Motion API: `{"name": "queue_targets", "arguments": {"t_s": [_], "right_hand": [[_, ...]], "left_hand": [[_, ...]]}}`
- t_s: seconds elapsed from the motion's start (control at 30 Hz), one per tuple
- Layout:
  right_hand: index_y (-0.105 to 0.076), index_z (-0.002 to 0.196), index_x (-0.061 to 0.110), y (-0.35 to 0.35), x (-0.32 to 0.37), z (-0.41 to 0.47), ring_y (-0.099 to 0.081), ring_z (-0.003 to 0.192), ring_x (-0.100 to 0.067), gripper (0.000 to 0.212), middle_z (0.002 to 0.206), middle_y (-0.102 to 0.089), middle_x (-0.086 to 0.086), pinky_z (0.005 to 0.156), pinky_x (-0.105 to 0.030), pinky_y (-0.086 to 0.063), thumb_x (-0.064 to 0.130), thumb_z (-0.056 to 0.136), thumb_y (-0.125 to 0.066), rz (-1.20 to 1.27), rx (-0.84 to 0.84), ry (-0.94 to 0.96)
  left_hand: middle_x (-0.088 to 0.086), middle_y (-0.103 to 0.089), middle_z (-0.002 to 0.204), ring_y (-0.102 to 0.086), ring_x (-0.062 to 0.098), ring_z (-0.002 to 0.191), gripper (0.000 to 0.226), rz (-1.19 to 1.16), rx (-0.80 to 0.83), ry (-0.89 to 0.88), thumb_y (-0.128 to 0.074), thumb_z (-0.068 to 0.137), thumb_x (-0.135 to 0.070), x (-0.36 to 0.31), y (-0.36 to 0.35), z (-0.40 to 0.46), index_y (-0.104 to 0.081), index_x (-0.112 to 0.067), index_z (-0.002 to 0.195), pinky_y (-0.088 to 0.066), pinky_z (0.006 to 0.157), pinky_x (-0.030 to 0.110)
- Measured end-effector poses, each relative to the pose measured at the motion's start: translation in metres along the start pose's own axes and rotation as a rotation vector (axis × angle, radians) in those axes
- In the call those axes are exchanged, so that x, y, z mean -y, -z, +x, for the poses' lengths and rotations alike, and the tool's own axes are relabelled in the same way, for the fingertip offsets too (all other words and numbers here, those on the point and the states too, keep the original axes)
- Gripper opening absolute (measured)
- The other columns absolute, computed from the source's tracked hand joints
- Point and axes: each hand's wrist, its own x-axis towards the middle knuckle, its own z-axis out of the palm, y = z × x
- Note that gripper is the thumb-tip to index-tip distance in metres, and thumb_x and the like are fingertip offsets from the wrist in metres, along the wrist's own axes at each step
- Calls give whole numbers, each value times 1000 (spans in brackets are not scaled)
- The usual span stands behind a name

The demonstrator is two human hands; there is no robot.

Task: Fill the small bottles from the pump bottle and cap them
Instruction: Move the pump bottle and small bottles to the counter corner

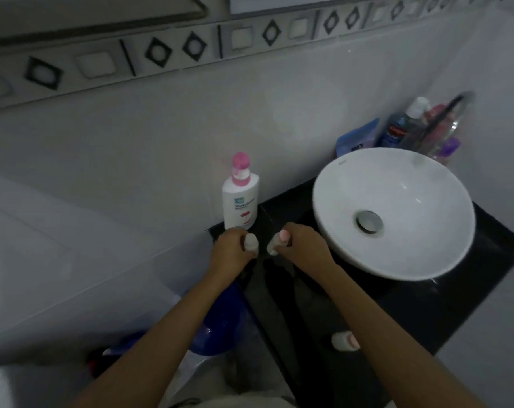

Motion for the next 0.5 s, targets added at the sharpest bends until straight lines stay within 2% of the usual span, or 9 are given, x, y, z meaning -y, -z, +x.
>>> {"name": "queue_targets", "arguments": {"t_s": [0.1,0.17,0.3,0.5], "right_hand": [[-58,102,5,-9,14,35,-62,91,-27,32,100,-65,-12,80,-38,-52,27,79,-64,17,53,-14],[-58,100,2,-17,18,51,-62,91,-30,32,100,-64,-14,79,-39,-52,24,79,-64,18,62,14],[-57,96,1,-31,19,72,-62,88,-31,26,97,-64,-17,70,-31,-48,22,82,-61,21,58,28],[-58,93,-1,-40,16,84,-62,88,-32,21,96,-64,-18,70,-32,-48,16,82,-62,67,54,31]], "left_hand": [[-2,-61,92,-59,13,83,26,-22,-68,66,-77,74,-15,8,2,12,-65,-10,96,-44,66,21],[2,-66,90,-61,17,80,22,-30,-113,108,-75,74,-15,13,1,19,-65,-8,92,-45,62,24],[9,-69,85,-58,16,72,15,-45,-181,139,-72,77,-15,17,-5,30,-64,-6,84,-41,57,24],[5,-67,80,-59,15,69,16,-88,-262,150,-75,77,-19,20,-11,30,-62,-10,80,-46,58,27]]}}
